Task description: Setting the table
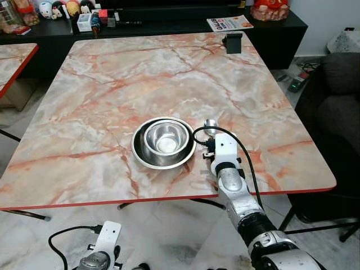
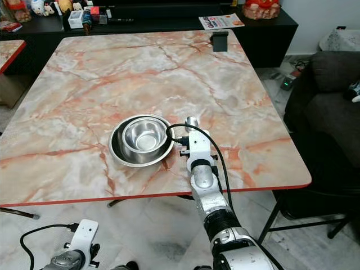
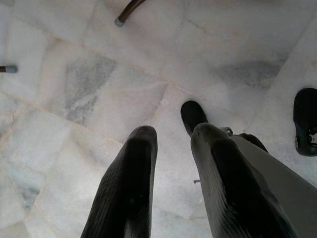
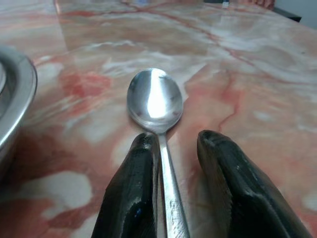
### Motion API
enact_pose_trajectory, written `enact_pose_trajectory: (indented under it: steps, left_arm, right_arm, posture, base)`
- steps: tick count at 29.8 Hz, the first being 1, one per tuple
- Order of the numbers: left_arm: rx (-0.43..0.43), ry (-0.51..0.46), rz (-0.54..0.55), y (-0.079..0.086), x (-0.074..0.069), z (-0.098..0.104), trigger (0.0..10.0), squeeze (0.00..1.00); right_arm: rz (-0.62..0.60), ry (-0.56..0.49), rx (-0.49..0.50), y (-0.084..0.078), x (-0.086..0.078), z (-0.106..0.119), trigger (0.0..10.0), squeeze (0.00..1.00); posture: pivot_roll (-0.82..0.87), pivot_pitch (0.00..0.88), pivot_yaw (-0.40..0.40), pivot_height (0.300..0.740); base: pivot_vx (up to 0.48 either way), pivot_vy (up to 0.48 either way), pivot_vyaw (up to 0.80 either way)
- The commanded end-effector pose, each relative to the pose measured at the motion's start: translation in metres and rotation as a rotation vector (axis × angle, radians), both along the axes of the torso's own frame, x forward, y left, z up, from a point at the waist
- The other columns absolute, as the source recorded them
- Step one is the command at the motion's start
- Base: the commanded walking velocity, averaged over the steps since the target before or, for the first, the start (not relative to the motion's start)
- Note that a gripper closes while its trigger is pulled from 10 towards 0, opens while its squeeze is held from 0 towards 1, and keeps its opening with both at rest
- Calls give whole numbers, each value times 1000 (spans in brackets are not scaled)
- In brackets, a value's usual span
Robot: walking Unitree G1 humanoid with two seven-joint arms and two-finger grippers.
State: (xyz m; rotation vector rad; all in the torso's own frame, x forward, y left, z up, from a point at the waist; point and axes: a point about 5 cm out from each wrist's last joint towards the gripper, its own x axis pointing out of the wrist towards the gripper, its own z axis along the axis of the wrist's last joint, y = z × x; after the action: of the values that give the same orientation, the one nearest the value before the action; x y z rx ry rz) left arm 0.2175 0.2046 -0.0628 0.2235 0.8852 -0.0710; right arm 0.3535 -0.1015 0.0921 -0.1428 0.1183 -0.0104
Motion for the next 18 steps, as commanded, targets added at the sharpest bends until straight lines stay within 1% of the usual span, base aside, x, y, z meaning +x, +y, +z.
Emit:
enact_pose_trajectory:
  steps: [1,3,4,5,6,10,11,13,17,18]
  left_arm:
    - [12,27,-10,2,-5,-3,10000,0]
    - [11,27,-12,2,-4,-3,10000,0]
    - [11,27,-13,1,-4,-3,10000,0]
    - [11,27,-14,1,-4,-2,10000,0]
    - [10,26,-15,1,-4,-2,10000,0]
    - [9,25,-16,0,-3,-2,10000,0]
    - [9,24,-14,0,-3,-2,10000,0]
    - [8,22,-13,0,-3,-2,10000,0]
    - [14,14,-10,0,-2,-1,10000,0]
    - [12,10,-12,0,-2,-1,10000,0]
  right_arm:
    - [-11,-35,16,0,0,5,10000,0]
    - [-10,-53,21,0,1,10,10000,0]
    - [-9,-57,22,0,1,11,10000,35]
    - [-10,-63,23,1,1,11,10000,894]
    - [-11,-67,21,0,1,12,10000,1000]
    - [-13,-60,2,0,1,11,10000,1000]
    - [-15,-67,-1,-1,1,11,10000,0]
    - [-22,-84,-6,-2,0,13,10000,0]
    - [-50,-182,12,-4,1,26,10000,0]
    - [-53,-222,20,-4,2,32,10000,0]
  posture:
    - [2,142,53,740]
    - [-1,141,54,740]
    - [-1,141,54,740]
    - [-3,140,54,740]
    - [-3,140,54,740]
    - [-2,138,53,740]
    - [1,138,54,740]
    - [2,135,53,740]
    - [2,132,54,740]
    - [1,128,54,740]
  base:
    - [0,0,0]
    - [0,0,0]
    - [0,0,0]
    - [0,0,0]
    - [0,0,0]
    - [0,0,0]
    - [0,0,0]
    - [0,0,0]
    - [0,0,0]
    - [0,0,0]
